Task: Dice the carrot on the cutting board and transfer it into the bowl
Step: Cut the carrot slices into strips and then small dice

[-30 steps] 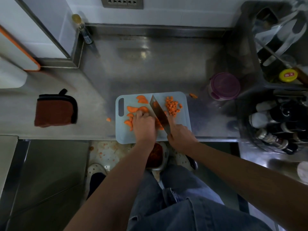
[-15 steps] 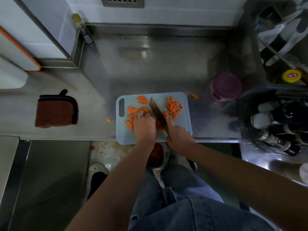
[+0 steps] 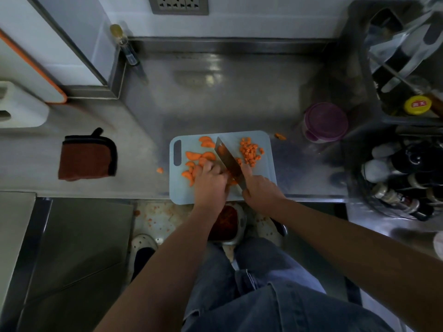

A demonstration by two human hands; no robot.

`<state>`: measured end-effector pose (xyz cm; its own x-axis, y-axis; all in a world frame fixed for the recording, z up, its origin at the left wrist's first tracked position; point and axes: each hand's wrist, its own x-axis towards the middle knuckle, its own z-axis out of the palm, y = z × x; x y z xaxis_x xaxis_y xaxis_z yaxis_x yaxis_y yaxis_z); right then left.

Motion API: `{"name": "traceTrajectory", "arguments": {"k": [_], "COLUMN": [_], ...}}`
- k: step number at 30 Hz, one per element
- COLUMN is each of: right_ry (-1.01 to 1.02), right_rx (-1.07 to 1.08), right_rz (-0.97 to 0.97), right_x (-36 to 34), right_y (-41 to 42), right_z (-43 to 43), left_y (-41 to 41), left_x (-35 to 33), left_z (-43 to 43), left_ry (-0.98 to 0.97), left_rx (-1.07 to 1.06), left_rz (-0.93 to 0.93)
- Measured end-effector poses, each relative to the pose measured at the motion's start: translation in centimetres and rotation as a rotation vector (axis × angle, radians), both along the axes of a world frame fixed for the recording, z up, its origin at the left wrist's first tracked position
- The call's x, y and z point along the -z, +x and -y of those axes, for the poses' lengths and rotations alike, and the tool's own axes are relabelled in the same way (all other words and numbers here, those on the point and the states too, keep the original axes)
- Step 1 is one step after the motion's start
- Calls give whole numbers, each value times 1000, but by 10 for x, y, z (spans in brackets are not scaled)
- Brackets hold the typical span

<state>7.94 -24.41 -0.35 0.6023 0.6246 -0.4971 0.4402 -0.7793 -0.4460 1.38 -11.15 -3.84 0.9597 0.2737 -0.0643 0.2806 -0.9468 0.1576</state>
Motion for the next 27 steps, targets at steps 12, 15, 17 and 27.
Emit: {"name": "traceTrajectory", "arguments": {"k": [12, 15, 17, 27], "right_ry": [14, -12, -20, -64], "right_rx": [7, 9, 11, 24], "right_rz": [-23, -23, -17, -16], "right_x": [-3, -1, 1, 9], "right_y": [2, 0, -2, -10], "right_z": [-1, 1, 1, -3], "left_y": [8, 8, 7, 9], "left_x": [-4, -1, 3, 4], "left_z": [20, 20, 19, 16], "left_ry": [-35, -6, 1, 27], "left_rx": [-229, -257, -233, -228], "left_rz": [9, 12, 13, -61]}}
